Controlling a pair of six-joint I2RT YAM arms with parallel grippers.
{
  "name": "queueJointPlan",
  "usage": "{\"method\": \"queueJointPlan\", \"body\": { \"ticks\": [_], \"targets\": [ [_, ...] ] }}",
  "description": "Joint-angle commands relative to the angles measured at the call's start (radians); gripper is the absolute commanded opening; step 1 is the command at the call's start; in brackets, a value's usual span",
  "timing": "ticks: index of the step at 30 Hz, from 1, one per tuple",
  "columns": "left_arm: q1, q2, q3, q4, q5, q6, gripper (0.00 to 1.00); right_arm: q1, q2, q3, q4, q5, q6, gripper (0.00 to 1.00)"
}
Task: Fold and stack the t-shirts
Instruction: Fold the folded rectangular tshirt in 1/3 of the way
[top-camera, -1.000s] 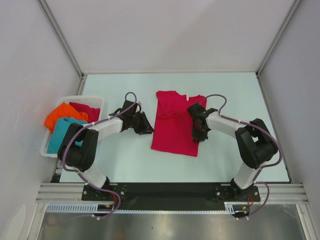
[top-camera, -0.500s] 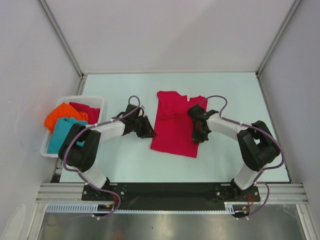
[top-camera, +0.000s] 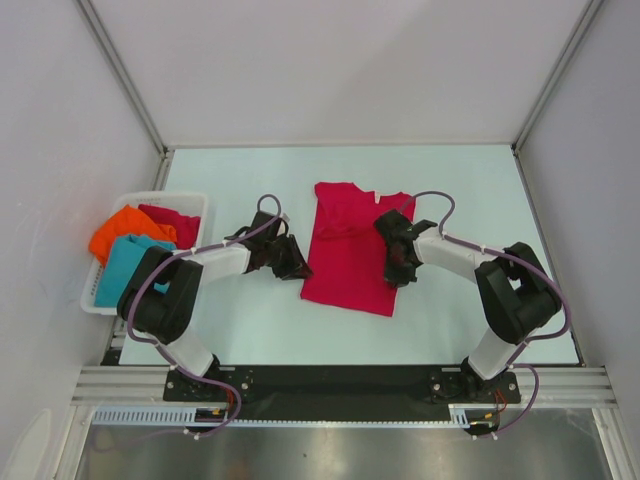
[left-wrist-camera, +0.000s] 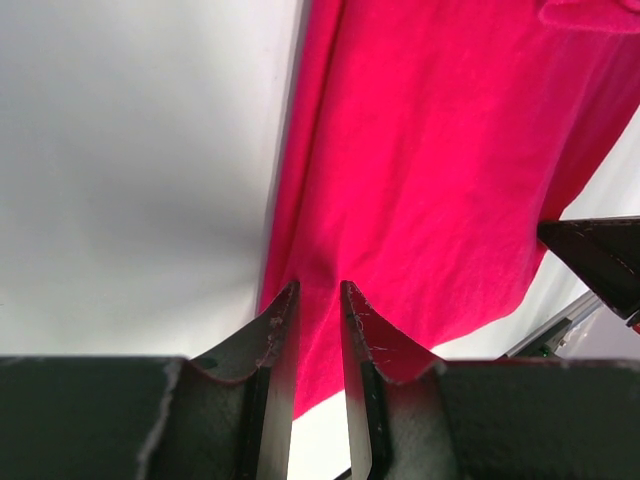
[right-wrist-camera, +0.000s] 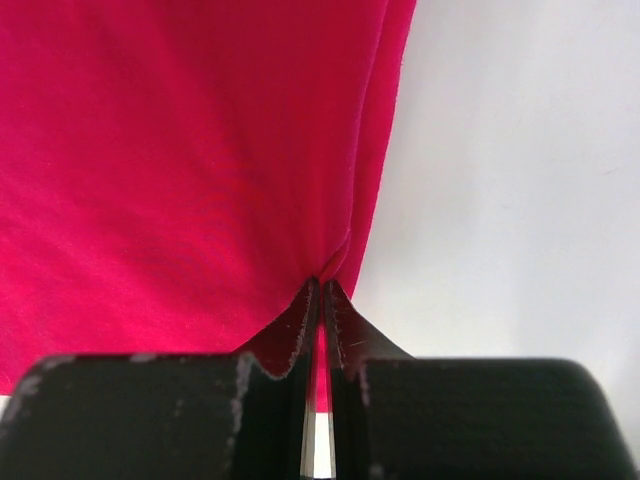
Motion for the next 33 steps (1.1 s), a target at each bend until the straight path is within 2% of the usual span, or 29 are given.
{"method": "queueJointPlan", "body": {
  "ticks": [1,13,33],
  "targets": [
    [-0.006,-0.028,0.025,-0.008,-0.032,0.009,0.27,0.01,-0.036,0.01,-0.031,0.02,0.007,0.06],
    [-0.004,-0.008,0.11,-0.072,-0.083,0.043,0.27,0.008,-0.028,0.021,-0.037,0.032,0.001,0.06],
    [-0.003,0.055,0.115,-0.039,-0.07,0.046,0.27,0.005,-0.017,0.027,-0.043,0.035,-0.002,0.06]
  ]
}}
